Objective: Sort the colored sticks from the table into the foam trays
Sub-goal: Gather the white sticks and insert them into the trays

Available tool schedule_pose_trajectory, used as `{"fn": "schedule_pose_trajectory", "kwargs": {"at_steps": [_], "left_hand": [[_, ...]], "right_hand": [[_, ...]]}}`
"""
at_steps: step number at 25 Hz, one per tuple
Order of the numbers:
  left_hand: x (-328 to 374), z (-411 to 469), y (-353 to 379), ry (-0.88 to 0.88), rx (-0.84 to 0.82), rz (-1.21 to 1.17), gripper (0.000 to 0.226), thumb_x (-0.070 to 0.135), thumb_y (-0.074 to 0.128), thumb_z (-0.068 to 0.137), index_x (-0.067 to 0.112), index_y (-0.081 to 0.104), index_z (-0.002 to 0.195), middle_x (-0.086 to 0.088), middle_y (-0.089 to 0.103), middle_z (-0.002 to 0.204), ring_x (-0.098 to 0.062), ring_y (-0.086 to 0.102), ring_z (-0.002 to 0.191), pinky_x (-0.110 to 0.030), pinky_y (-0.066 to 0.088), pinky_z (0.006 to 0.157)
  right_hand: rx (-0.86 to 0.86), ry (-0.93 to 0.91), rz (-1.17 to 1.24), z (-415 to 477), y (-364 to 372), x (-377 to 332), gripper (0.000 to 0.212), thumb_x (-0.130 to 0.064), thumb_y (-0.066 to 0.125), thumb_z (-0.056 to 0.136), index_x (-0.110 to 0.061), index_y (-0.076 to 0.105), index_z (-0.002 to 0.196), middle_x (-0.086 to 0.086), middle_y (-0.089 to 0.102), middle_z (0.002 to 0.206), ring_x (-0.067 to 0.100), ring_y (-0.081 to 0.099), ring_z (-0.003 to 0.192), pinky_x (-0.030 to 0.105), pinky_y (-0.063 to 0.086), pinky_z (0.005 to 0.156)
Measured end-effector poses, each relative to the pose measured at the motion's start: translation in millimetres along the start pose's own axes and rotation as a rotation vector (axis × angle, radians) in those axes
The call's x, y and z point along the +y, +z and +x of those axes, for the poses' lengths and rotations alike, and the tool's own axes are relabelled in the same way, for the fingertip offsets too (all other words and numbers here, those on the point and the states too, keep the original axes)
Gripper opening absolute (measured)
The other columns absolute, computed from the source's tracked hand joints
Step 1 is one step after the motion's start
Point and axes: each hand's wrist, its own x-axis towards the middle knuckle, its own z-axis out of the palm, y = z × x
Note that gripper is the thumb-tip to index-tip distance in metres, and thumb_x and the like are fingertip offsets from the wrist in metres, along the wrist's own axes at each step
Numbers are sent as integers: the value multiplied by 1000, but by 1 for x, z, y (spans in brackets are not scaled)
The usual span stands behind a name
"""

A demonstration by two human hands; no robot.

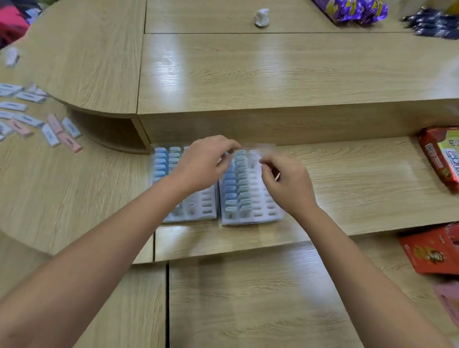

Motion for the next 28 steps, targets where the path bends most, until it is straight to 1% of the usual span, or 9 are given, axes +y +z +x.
{"fn": "schedule_pose_trajectory", "kwargs": {"at_steps": [3, 5, 9, 13, 16, 18, 20, 24, 28], "left_hand": [[1, -77, -16, -92, -35, -32, 23, 28, 53, 93, 28, 59, 115, 16, 54, 76, -3, 50, 70, -23, 40, 63], [-3, -135, -21, -186, -77, -52, 16, 32, 55, 91, 31, 61, 106, 18, 52, 72, -2, 49, 67, -25, 41, 63], [-13, -262, -22, -439, -99, -94, 15, 33, 54, 92, 31, 63, 104, 18, 57, 79, -2, 51, 72, -26, 44, 66], [-28, -396, -17, -778, -105, -206, 19, 38, 51, 92, 32, 64, 105, 15, 64, 90, -4, 58, 79, -25, 47, 74], [-55, -476, -23, -901, -65, -286, 34, 48, 43, 86, 29, 66, 103, 14, 66, 95, -4, 59, 82, -29, 50, 79], [-72, -518, -32, -923, -78, -271, 27, 38, 47, 93, 22, 66, 104, 10, 66, 101, -2, 57, 85, -13, 43, 75], [-92, -561, -45, -927, -79, -246, 22, 30, 47, 97, 20, 66, 102, 7, 67, 103, -3, 56, 88, -7, 34, 67], [-165, -649, -93, -948, -156, -210, 22, 28, 46, 96, 23, 65, 106, 2, 67, 108, -17, 61, 100, -25, 42, 80], [-230, -706, -157, -1013, -101, -145, 23, 28, 47, 95, 25, 64, 109, 7, 66, 114, -14, 59, 104, -26, 44, 83]], "right_hand": [[-153, -24, 33, -18, -8, -39, 12, -17, 56, 87, -16, 67, 83, -4, 63, 70, 11, 54, 62, 31, 45, 60], [-277, -61, 56, -41, 1, -69, 11, -19, 57, 87, -16, 67, 83, -3, 65, 71, 11, 54, 63, 31, 47, 63], [-604, -200, 143, -110, 52, -131, 11, -20, 58, 87, -15, 68, 86, 0, 67, 78, 11, 54, 68, 31, 46, 67], [-955, -374, 81, -153, 110, -202, 13, -20, 53, 88, -18, 66, 87, -4, 65, 83, 11, 56, 73, 36, 49, 69], [-968, -438, 37, -164, 145, -265, 17, -21, 50, 91, -19, 67, 94, -7, 66, 91, 11, 59, 81, 34, 49, 72], [-948, -451, 19, -169, 171, -301, 17, -20, 50, 92, -19, 67, 97, -9, 66, 93, 9, 58, 82, 28, 47, 72], [-967, -447, 11, -180, 205, -335, 18, -20, 50, 93, -20, 67, 98, -11, 66, 94, 4, 54, 78, 24, 46, 72], [-979, -364, -32, -218, 288, -398, 19, -21, 50, 93, -22, 67, 99, -11, 67, 97, 3, 52, 75, 22, 42, 70], [-1072, -306, -42, -252, 346, -446, 19, -18, 49, 91, -21, 67, 97, -8, 68, 97, 9, 58, 80, 26, 47, 73]]}}
